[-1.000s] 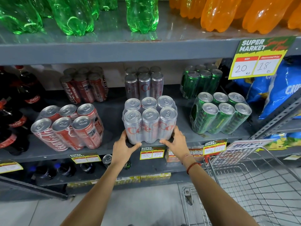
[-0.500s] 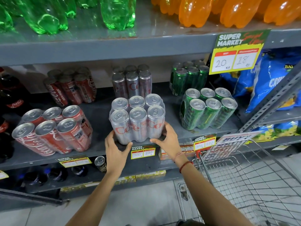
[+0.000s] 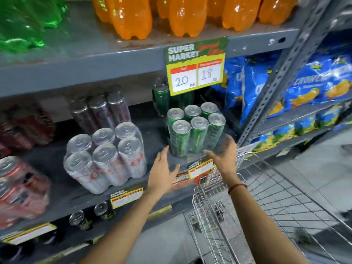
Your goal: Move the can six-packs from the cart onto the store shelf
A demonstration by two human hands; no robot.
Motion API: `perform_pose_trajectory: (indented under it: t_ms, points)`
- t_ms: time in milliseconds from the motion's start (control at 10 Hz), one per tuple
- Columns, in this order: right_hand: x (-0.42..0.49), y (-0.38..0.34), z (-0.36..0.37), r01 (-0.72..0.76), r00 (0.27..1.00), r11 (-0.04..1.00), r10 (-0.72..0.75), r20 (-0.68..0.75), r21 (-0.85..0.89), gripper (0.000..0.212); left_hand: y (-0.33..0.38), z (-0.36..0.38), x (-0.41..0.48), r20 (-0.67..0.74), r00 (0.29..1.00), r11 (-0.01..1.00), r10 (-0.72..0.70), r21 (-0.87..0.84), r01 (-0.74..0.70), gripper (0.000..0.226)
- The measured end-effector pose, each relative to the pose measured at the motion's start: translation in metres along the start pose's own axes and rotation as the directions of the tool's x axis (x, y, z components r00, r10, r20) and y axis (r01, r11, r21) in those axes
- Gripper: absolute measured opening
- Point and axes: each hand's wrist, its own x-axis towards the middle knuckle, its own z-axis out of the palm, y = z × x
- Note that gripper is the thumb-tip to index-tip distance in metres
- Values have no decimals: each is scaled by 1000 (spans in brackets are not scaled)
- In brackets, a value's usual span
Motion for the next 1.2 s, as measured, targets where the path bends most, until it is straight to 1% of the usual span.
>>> perform_pose_trajectory:
  t_ms: [100, 200, 300, 400, 600, 700, 900, 1000, 1100, 1200]
  points:
    - [26, 11, -5, 67, 982, 991, -45, 185, -112, 98, 11, 11, 25, 53, 991, 993, -120, 24, 119, 83]
    - [35, 7, -6, 88, 968, 987, -54, 245, -131, 76, 17, 22, 34, 8, 988, 985, -154, 82, 153, 78]
    - [41, 7, -9, 98, 959, 987, -59, 277, -129, 69, 23, 29, 35, -80, 978, 974, -191, 109, 199, 71]
    - [46, 6, -16, 104, 946, 987, -61, 319, -120, 70, 28, 34, 31, -107, 982, 975, -153, 148, 168, 67]
    - [50, 12, -29, 79, 941, 990, -37, 335, -114, 67, 38, 43, 28, -114, 981, 975, -155, 144, 171, 67]
    - [46, 11, -31, 75, 942, 993, -39, 335, -95, 60, 41, 41, 27, -122, 980, 976, -156, 134, 172, 62]
    - [44, 10, -29, 41, 952, 995, -13, 307, -86, 65, 43, 37, 25, -95, 984, 974, -148, 159, 161, 66]
    - [38, 8, -27, 5, 963, 995, 23, 270, -102, 64, 44, 34, 23, -53, 986, 976, -161, 139, 167, 69]
    - [29, 9, -20, 53, 983, 989, -27, 179, -137, 59, 42, 26, 20, 14, 986, 982, -164, 99, 162, 70]
    - [16, 3, -17, 81, 997, 981, -81, 6, -174, 50, 41, 9, 16, 16, 990, 988, -143, 60, 142, 61]
